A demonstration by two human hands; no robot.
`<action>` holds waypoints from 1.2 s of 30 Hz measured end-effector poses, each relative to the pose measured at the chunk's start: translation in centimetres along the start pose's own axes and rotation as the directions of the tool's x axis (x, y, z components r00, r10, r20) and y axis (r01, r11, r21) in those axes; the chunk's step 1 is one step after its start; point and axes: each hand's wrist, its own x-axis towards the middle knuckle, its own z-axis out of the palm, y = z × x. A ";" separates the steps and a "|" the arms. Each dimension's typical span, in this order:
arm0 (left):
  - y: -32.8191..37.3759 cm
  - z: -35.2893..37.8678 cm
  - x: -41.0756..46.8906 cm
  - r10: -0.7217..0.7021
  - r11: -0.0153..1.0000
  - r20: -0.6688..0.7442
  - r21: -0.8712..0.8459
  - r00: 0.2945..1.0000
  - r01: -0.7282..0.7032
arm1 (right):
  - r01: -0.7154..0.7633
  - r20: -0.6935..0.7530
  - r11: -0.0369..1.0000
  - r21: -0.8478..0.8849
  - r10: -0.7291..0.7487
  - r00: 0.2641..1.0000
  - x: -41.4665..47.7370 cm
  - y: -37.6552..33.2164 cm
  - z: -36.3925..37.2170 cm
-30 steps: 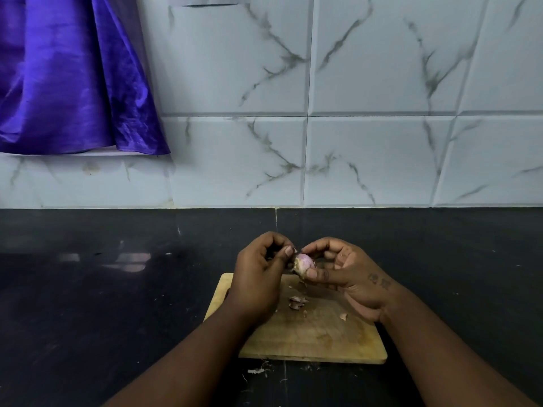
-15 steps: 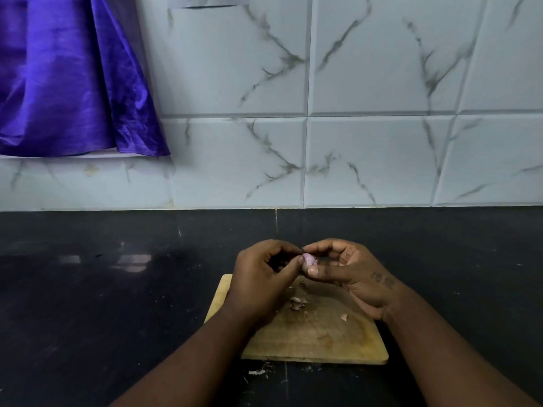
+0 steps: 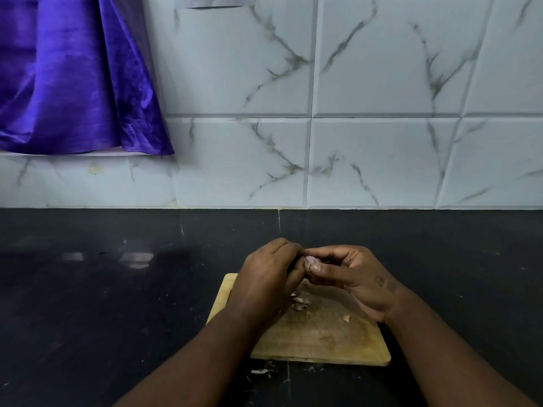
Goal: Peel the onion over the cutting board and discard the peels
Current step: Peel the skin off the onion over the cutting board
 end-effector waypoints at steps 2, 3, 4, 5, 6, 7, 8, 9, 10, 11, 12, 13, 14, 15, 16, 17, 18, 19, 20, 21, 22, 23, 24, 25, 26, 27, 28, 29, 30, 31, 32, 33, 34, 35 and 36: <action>0.1 0.1 0.0 -0.050 0.998 -0.007 -0.025 0.999 0.050 | 0.009 0.001 1.000 0.016 -0.009 1.000 -0.1 0.0 0.2; 0.1 0.2 0.0 -0.096 0.994 -0.013 -0.058 0.995 0.095 | 0.015 0.001 1.000 0.018 -0.015 1.000 -0.1 0.0 0.2; 0.2 0.3 0.0 -0.156 0.983 -0.017 -0.105 0.988 0.153 | 0.022 0.000 1.000 0.016 -0.022 1.000 -0.1 0.0 0.3; 0.1 0.4 0.0 -0.215 0.962 -0.011 -0.172 0.977 0.210 | 0.028 0.001 1.000 0.014 -0.028 1.000 0.0 0.0 0.3; 0.0 0.6 -0.1 -0.269 0.930 0.008 -0.257 0.963 0.262 | 0.033 0.001 0.999 0.017 -0.033 0.999 0.0 0.1 0.3; -0.2 0.8 -0.2 -0.313 0.881 0.033 -0.362 0.949 0.304 | 0.034 -0.002 0.999 0.025 -0.034 0.999 0.0 0.1 0.3; -0.3 0.8 -0.2 -0.347 0.825 0.062 -0.455 0.936 0.336 | 0.033 -0.009 0.999 0.034 -0.033 0.999 0.0 0.2 0.3; -0.4 0.8 -0.3 -0.370 0.771 0.080 -0.529 0.926 0.354 | 0.033 -0.017 0.999 0.041 -0.033 0.999 0.1 0.2 0.3; -0.5 0.9 -0.3 -0.380 0.734 0.091 -0.576 0.920 0.360 | 0.035 -0.023 0.998 0.050 -0.034 0.999 0.1 0.2 0.3; -0.5 0.9 -0.3 -0.381 0.710 0.097 -0.607 0.919 0.358 | 0.038 -0.026 0.997 0.062 -0.036 0.999 0.2 0.2 0.2; -0.5 0.9 -0.3 -0.376 0.700 0.103 -0.620 0.921 0.355 | 0.042 -0.029 0.996 0.076 -0.040 0.999 0.3 0.2 0.1; -0.4 0.8 -0.3 -0.366 0.701 0.108 -0.622 0.925 0.349 | 0.047 -0.030 0.995 0.085 -0.044 0.999 0.3 0.2 0.0; -0.5 0.8 -0.3 -0.352 0.714 0.109 -0.611 0.930 0.342 | 0.050 -0.031 0.995 0.088 -0.048 0.998 0.4 0.2 -0.1; -0.5 0.8 -0.3 -0.341 0.733 0.105 -0.592 0.934 0.335 | 0.052 -0.029 0.995 0.084 -0.050 0.998 0.4 0.2 -0.1; -0.7 0.8 -0.3 -0.336 0.751 0.097 -0.573 0.937 0.329 | 0.052 -0.027 0.996 0.075 -0.050 0.998 0.4 0.2 -0.2; -0.7 0.9 -0.4 -0.335 0.761 0.085 -0.562 0.938 0.323 | 0.049 -0.025 0.997 0.065 -0.048 0.999 0.3 0.2 -0.2; -0.8 0.9 -0.4 -0.337 0.766 0.073 -0.558 0.939 0.318 | 0.046 -0.024 0.997 0.055 -0.045 0.999 0.3 0.2 -0.2; -0.9 0.9 -0.4 -0.339 0.767 0.066 -0.558 0.938 0.316 | 0.044 -0.024 0.998 0.046 -0.043 0.999 0.3 0.2 -0.2; -0.9 0.9 -0.4 -0.342 0.768 0.063 -0.556 0.937 0.318 | 0.042 -0.024 0.998 0.037 -0.041 0.999 0.2 0.2 -0.2; -0.9 0.9 -0.3 -0.346 0.772 0.062 -0.549 0.936 0.321 | 0.041 -0.023 0.999 0.029 -0.040 0.999 0.2 0.2 -0.2; -0.9 0.9 -0.3 -0.347 0.780 0.058 -0.536 0.936 0.322 | 0.040 -0.020 0.999 0.024 -0.040 0.999 0.2 0.2 -0.2; -0.9 0.9 -0.3 -0.344 0.792 0.051 -0.521 0.937 0.319 | 0.041 -0.018 0.999 0.022 -0.040 0.999 0.2 0.1 -0.2; -0.9 0.8 -0.3 -0.335 0.810 0.038 -0.498 0.941 0.309 | 0.043 -0.015 0.999 0.023 -0.042 0.999 0.1 0.2 -0.1; -0.8 0.8 -0.3 -0.318 0.834 0.023 -0.468 0.948 0.292 | 0.046 -0.013 0.999 0.021 -0.046 0.999 0.1 0.2 -0.1; -0.8 0.7 -0.3 -0.293 0.866 0.008 -0.422 0.956 0.269 | 0.052 -0.011 0.998 0.017 -0.052 0.999 0.1 0.2 0.0; -0.7 0.6 -0.3 -0.262 0.900 -0.004 -0.363 0.965 0.243 | 0.059 -0.009 0.998 0.012 -0.059 0.998 0.1 0.2 0.1; -0.5 0.5 -0.2 -0.231 0.929 -0.012 -0.300 0.973 0.217 | 0.067 -0.007 0.998 0.008 -0.067 0.998 0.1 0.2 0.1; -0.4 0.4 -0.1 -0.208 0.948 -0.010 -0.250 0.978 0.199 | 0.073 -0.003 0.997 0.007 -0.073 0.997 0.0 0.2 0.1; -0.2 0.4 -0.1 -0.201 0.955 -0.002 -0.223 0.980 0.195 | 0.075 0.002 0.997 0.010 -0.075 0.997 0.0 0.2 0.2; 0.0 0.5 -0.1 -0.209 0.953 0.013 -0.220 0.978 0.207 | 0.077 0.007 0.997 0.013 -0.077 0.997 0.0 0.2 0.2; 0.1 0.6 -0.1 -0.228 0.943 0.030 -0.241 0.973 0.228 | 0.077 0.009 0.997 0.016 -0.077 0.997 0.0 0.2 0.2; 0.0 0.8 -0.2 -0.253 0.924 0.045 -0.284 0.966 0.255 | 0.077 0.010 0.997 0.021 -0.077 0.997 0.1 0.2 0.2; -0.1 0.9 -0.2 -0.281 0.895 0.059 -0.343 0.958 0.284 | 0.074 0.009 0.997 0.026 -0.074 0.997 0.1 0.2 0.2; -0.3 1.0 -0.3 -0.311 0.858 0.075 -0.407 0.948 0.314 | 0.068 0.009 0.997 0.031 -0.068 0.998 0.2 0.2 0.2; -0.5 1.1 -0.3 -0.338 0.818 0.095 -0.462 0.936 0.342 | 0.060 0.010 0.998 0.033 -0.060 0.998 0.2 0.3 0.2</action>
